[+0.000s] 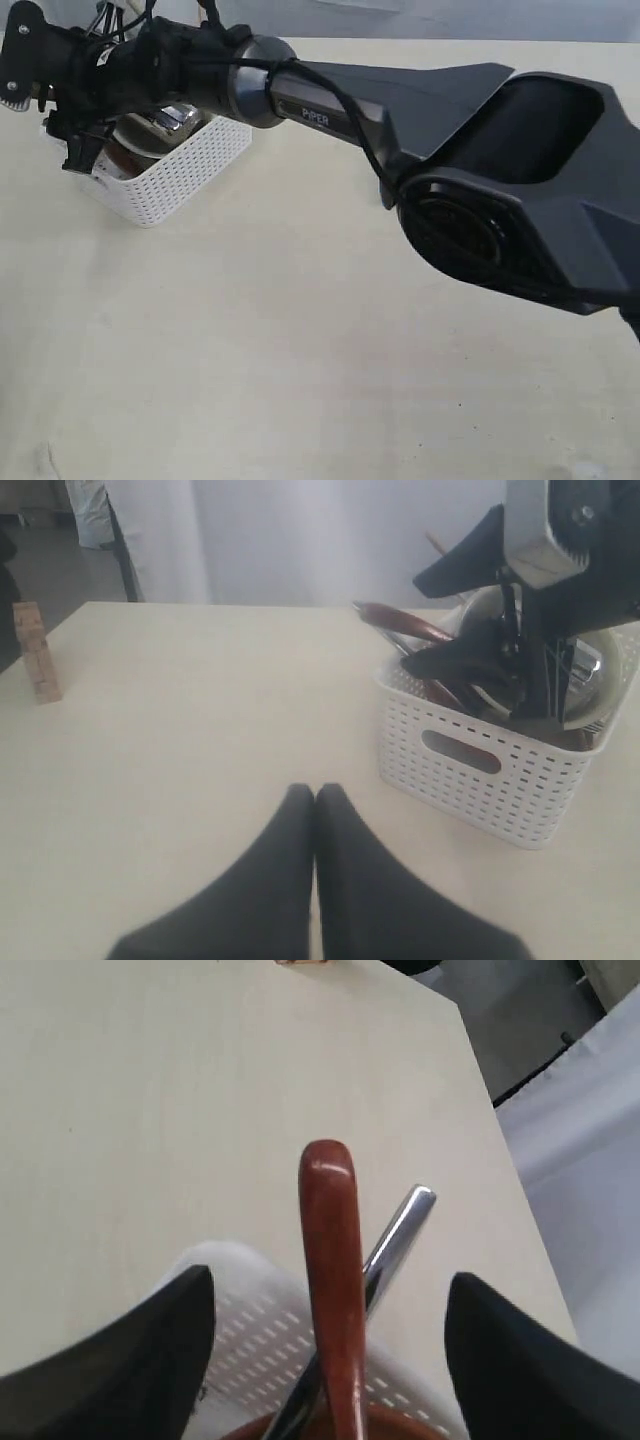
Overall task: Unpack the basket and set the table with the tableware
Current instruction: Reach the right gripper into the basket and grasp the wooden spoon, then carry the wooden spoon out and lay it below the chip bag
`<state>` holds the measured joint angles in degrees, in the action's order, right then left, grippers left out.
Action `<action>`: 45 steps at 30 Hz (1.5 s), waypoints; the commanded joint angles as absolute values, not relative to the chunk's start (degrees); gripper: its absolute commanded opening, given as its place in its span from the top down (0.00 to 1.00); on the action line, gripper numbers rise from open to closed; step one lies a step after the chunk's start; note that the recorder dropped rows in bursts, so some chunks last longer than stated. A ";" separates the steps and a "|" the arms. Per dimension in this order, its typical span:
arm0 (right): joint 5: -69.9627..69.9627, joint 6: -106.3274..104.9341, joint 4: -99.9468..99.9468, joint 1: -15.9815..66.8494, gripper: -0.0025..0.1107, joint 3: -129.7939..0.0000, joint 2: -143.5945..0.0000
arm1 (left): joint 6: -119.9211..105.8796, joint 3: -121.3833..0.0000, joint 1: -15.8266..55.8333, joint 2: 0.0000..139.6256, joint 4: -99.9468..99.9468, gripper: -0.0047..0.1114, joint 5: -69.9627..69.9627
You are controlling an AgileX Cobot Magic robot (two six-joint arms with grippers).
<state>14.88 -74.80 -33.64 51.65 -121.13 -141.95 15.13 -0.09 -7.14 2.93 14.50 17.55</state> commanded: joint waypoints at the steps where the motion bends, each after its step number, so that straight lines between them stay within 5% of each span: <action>1: 13.78 -74.97 -34.08 51.70 0.43 -123.37 -143.88 | 15.24 0.00 -7.01 2.58 14.84 0.96 17.27; 17: 11.87 -74.36 -34.93 51.56 0.98 -123.45 -144.16 | 15.24 0.00 -7.01 2.58 14.94 0.96 17.27; 45: 8.50 -74.81 -35.45 51.56 0.98 -123.49 -137.39 | 15.24 0.00 -7.01 2.58 14.79 0.96 17.27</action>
<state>9.16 -74.69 -34.90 51.65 -123.17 -138.50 15.13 -0.09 -7.14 2.93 14.50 17.55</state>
